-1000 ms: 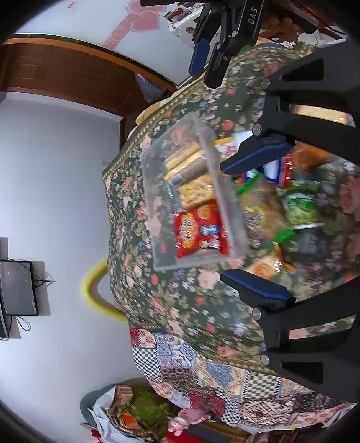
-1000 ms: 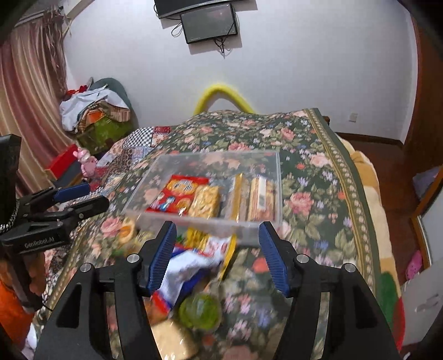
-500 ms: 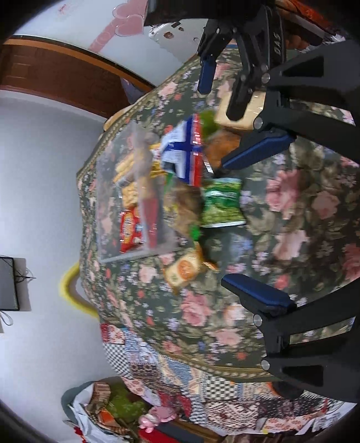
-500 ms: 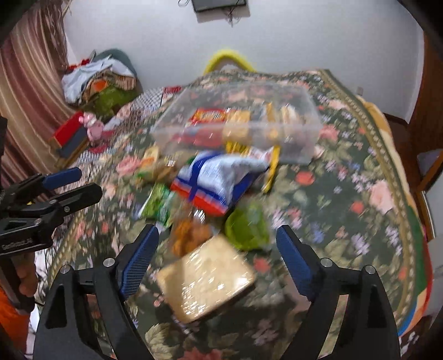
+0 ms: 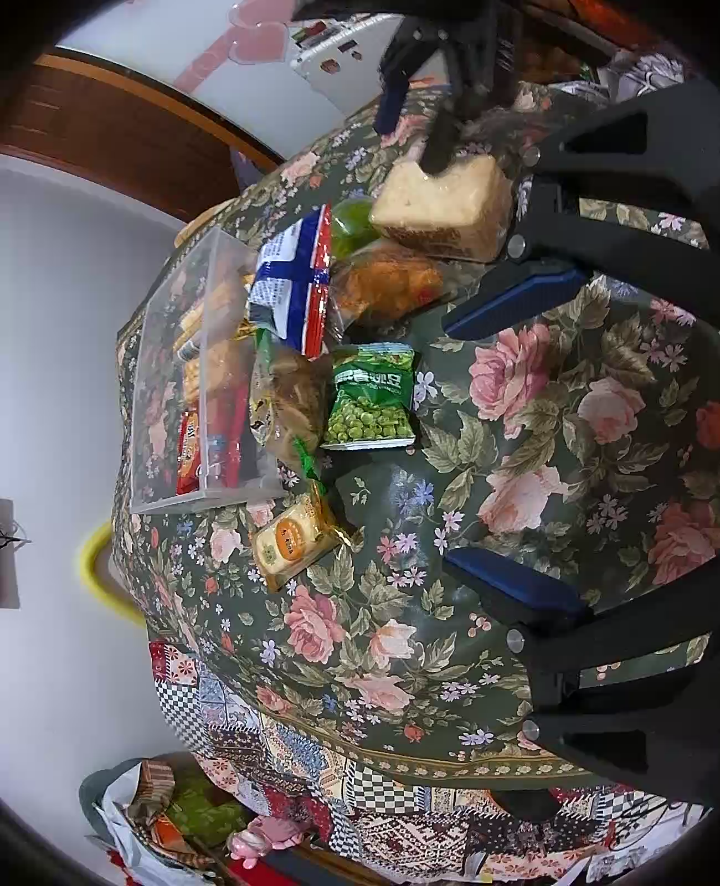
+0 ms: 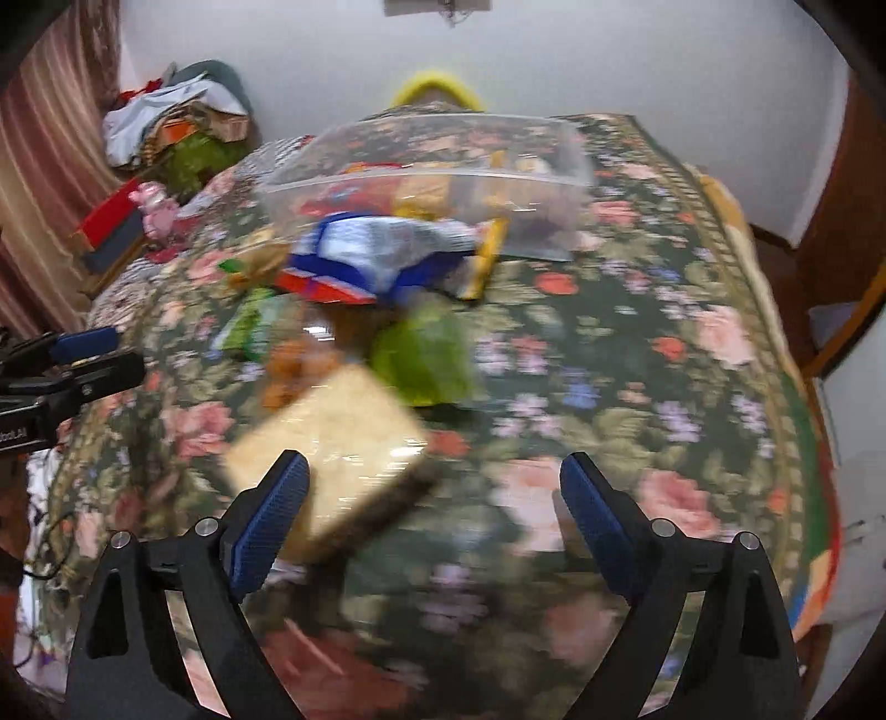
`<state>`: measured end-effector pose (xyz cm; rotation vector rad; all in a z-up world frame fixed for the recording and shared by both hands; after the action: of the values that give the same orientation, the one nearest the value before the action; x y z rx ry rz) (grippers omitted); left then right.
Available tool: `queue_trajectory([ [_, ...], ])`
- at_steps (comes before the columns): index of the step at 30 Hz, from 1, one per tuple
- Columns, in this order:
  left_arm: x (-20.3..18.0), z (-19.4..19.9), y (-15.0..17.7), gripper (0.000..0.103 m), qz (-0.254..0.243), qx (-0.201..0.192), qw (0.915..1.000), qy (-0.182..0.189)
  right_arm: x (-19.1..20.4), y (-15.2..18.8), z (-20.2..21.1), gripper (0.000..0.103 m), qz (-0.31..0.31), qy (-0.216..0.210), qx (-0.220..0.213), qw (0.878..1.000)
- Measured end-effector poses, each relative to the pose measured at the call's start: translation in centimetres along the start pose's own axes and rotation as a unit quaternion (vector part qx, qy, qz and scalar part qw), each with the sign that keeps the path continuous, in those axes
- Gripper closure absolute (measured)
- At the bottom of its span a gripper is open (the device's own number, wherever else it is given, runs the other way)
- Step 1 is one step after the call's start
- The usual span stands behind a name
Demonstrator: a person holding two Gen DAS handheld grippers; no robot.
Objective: Organize snacks
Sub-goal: 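Grasp the green pea snack bag with the left tool while the right tool grasps the square wrapped cake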
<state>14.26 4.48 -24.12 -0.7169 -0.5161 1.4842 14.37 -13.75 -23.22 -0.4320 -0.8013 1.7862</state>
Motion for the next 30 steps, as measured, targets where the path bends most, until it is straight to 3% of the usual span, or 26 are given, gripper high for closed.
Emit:
queue_trajectory([
  [3,-0.3,-0.2,0.2,0.026,-0.001,0.001,1.0,0.002,-1.2,-0.3,0.2,0.012,-0.034,-0.005,0.007,0.999],
  [6,-0.5,-0.3,0.5,0.026,0.0,0.003,1.0,0.003,0.2,-1.2,0.2,0.012,-0.056,-0.032,0.0,0.998],
  [11,-0.1,-0.1,0.9,0.026,0.001,0.005,1.0,0.001,4.4,-1.6,-1.6,0.012,-0.027,-0.054,0.004,0.998],
  [15,0.4,-0.3,0.9,0.026,0.008,0.007,0.9999,0.002,5.6,-0.3,-3.6,0.012,-0.004,-0.043,0.028,0.999],
  [19,0.4,-1.4,0.7,0.026,0.015,0.015,0.9998,0.006,4.6,0.5,-3.2,0.012,-0.002,-0.045,0.036,0.998],
  [26,-0.8,-4.4,0.1,0.026,0.014,0.029,0.9993,0.019,0.7,1.0,-1.1,0.013,0.009,-0.013,0.03,0.999],
  [30,-1.4,-6.0,-0.2,0.026,0.014,0.039,0.9988,0.025,-1.1,0.9,-0.8,0.013,-0.021,-0.018,0.027,0.999],
])
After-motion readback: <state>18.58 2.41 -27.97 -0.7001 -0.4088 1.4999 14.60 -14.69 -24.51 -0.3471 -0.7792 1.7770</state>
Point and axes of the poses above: each gripper's, at about its wrist camera, not at the fingertips, and z roughly against the way its jaws point, x to its left, y to its underside, the point moved 9 cm from there along -z, roughly the way its jaws point, and after that the axes turned 11 degrees about -x, right-handed, at the moved point
